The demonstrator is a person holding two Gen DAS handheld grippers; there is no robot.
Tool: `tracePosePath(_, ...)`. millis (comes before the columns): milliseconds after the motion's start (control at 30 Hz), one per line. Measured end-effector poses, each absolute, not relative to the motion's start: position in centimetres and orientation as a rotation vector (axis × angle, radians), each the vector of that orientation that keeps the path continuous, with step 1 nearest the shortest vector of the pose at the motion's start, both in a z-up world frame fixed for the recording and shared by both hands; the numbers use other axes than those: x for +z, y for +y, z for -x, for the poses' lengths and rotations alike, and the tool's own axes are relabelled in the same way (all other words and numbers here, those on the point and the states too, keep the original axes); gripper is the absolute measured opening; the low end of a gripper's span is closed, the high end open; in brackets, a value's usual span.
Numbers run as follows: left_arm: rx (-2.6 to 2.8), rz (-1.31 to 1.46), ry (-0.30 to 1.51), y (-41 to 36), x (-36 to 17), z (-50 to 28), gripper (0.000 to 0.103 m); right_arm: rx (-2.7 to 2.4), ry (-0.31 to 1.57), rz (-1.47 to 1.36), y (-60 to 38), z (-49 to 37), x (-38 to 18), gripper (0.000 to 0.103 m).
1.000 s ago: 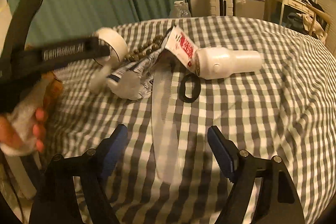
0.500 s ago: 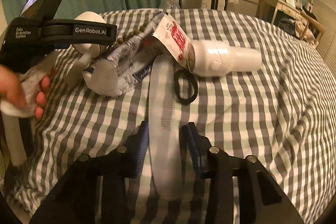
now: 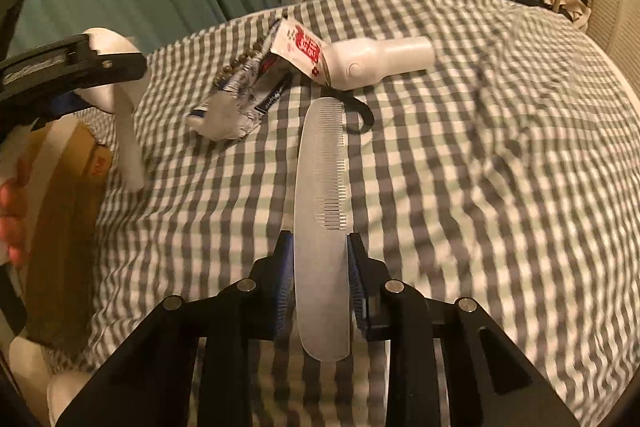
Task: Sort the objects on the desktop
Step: 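Grasp the white round fan with the left tool while the right tool grasps the white comb, then carry the fan and comb to the cardboard box and release both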
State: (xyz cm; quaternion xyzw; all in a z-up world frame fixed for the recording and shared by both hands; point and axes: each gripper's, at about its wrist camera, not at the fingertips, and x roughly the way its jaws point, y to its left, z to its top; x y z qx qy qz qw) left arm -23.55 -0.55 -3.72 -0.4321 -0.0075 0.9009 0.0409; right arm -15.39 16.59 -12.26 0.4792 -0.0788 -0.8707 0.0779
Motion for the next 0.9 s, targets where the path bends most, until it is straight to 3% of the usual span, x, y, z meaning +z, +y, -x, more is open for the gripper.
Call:
tracePosePath(500,2.787,1.113,-0.154,-3.4,4.3,15.0,0.084,-2.702,-0.173,-1.157,12.9,9.4,-1.5,0.026)
tracePosePath(900,2.845,1.061,-0.081,-10.3,8.3,8.6,0.084,-2.651,-0.019,-0.916,5.7,5.3,6.6,0.026)
